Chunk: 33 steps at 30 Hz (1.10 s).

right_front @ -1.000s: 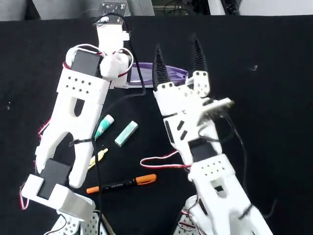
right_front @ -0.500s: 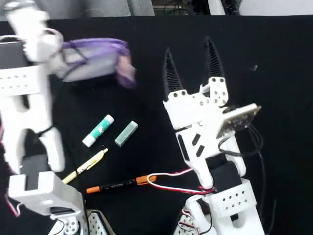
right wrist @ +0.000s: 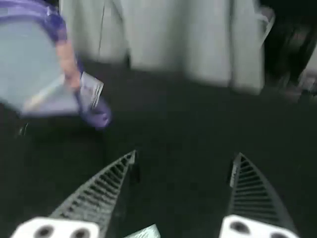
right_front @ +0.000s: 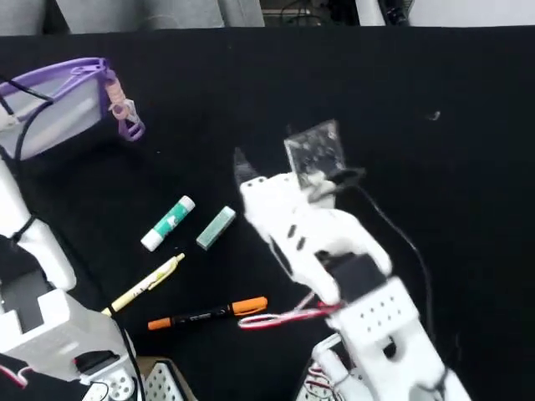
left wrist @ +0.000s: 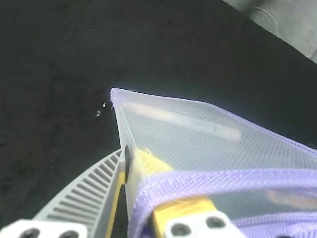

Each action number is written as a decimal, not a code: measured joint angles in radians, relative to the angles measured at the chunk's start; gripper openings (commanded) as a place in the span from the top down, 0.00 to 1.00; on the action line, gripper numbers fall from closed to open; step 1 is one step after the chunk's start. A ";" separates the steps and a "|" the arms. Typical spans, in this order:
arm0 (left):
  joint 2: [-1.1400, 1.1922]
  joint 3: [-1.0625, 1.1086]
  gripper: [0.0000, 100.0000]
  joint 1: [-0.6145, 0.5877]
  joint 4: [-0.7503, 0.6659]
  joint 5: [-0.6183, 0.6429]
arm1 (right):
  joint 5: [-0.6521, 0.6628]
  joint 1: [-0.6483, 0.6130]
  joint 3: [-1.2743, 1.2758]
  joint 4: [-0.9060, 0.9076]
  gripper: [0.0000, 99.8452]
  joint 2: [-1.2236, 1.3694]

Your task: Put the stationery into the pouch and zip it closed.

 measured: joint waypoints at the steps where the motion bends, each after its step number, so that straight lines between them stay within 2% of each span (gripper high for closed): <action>1: 0.000 0.000 0.97 -0.005 -0.005 0.000 | -0.018 -0.015 -0.032 0.021 0.73 0.055; 10: 0.009 0.141 0.97 -0.037 -0.152 0.000 | -0.324 -0.040 -0.427 0.261 0.72 0.669; 14: 0.009 0.149 0.97 -0.037 -0.167 0.000 | -0.496 -0.087 -0.606 0.397 0.72 0.918; 17: 0.009 0.149 0.97 -0.037 -0.167 0.000 | -0.578 -0.129 -0.726 0.473 0.72 1.046; 24: 0.009 0.149 0.97 -0.037 -0.167 0.000 | -0.652 -0.187 -0.887 0.572 0.73 1.232; 33: 0.009 0.149 0.97 -0.037 -0.167 0.000 | -0.713 -0.184 -0.914 0.585 0.73 1.333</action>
